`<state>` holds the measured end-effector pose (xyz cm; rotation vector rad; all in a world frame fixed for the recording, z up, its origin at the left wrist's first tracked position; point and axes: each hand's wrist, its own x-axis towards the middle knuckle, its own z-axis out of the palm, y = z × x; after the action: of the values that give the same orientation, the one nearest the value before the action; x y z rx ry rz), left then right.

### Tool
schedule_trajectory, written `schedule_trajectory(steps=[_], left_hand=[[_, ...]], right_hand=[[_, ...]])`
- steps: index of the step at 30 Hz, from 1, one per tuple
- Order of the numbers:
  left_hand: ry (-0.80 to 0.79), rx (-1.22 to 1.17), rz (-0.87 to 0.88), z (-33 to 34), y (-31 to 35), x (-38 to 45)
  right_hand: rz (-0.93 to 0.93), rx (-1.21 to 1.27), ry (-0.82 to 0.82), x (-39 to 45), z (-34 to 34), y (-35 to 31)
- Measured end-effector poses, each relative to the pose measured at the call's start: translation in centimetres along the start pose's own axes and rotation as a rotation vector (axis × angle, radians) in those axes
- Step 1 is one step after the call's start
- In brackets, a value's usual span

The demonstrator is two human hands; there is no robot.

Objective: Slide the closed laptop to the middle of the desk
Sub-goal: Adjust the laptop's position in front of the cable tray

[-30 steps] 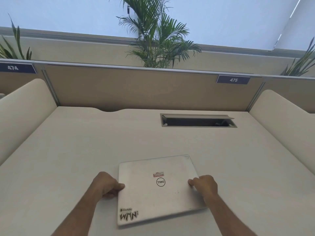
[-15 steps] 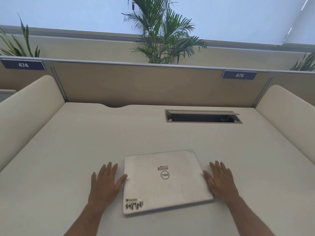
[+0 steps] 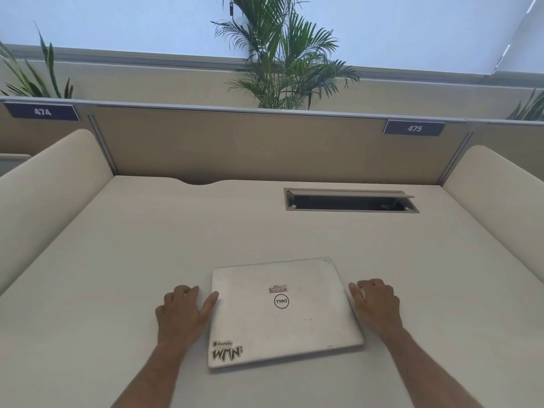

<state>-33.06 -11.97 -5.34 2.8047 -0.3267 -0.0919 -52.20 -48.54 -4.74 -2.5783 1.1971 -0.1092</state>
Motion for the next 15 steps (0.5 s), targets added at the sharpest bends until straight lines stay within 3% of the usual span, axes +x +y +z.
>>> schedule_trajectory(steps=[7, 15], left_hand=[[-0.042, -0.155, -0.134, -0.5, 2.4, 0.5], [0.0, -0.204, -0.157, -0.2, 3.1, 0.6]], right_hand=[[0.052, 0.208, -0.134, 0.9, -0.5, -2.6], [0.156, 0.268, -0.189, 1.1, -0.8, -4.8]])
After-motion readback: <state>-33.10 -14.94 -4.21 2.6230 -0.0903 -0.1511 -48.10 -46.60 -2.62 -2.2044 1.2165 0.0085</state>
